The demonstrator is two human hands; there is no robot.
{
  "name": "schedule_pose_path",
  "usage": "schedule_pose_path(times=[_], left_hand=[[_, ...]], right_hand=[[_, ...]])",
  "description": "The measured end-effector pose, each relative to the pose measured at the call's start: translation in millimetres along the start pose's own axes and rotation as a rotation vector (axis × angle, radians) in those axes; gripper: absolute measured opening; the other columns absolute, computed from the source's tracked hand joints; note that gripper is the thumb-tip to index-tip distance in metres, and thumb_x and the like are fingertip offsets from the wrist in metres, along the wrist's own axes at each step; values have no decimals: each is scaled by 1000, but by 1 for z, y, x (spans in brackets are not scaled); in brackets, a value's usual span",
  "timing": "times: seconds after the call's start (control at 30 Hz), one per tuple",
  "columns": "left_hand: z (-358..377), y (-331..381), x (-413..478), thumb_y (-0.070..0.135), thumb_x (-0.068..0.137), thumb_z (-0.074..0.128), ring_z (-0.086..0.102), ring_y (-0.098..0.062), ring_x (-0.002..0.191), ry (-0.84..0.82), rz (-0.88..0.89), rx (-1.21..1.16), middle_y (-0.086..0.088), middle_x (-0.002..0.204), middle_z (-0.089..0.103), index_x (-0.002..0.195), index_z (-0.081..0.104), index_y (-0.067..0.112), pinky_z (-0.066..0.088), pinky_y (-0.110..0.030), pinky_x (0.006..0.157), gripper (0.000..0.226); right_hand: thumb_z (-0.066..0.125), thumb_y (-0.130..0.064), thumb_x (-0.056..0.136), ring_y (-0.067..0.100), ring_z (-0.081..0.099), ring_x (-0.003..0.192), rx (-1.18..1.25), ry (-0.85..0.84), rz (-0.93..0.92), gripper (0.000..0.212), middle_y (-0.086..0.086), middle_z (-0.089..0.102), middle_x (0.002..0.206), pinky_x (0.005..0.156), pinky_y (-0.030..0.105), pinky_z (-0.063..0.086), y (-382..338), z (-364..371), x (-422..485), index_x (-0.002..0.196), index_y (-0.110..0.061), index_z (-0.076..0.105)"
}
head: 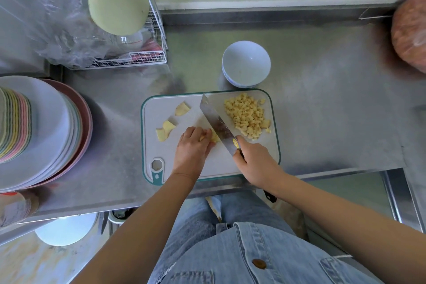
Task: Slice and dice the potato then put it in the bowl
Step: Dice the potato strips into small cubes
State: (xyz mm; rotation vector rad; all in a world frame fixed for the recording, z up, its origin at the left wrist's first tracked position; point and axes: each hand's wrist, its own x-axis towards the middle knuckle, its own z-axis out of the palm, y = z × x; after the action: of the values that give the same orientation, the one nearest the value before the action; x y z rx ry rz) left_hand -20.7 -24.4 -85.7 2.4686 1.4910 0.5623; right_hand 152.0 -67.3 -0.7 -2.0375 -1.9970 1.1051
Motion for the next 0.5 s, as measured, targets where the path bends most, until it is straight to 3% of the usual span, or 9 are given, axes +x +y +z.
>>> schedule_pose_path(times=[0.13,0.43,0.5], left_hand=[[2,0,0,27,88,49,57,-29,76,21,0,12,-8,79,62,94,72,3,53,-34,64,34],[0,0,0,26,87,51,57,-29,78,-14,-26,-5,-7,79,62,95,73,4,54,-36,63,32],[-3,2,1,25,86,54,58,-30,77,-21,-46,-24,-7,78,62,95,74,5,54,-35,63,29]], right_hand=[[39,-13,94,29,47,56,-19,-12,28,11,4,42,57,53,39,33,-3,7,2,102,-8,44],[40,-14,95,23,43,56,-75,39,58,32,-6,35,56,53,33,30,-3,27,1,125,-3,44],[41,-14,95,23,42,54,-49,48,61,27,-6,35,55,53,34,30,-1,27,2,119,-3,46]])
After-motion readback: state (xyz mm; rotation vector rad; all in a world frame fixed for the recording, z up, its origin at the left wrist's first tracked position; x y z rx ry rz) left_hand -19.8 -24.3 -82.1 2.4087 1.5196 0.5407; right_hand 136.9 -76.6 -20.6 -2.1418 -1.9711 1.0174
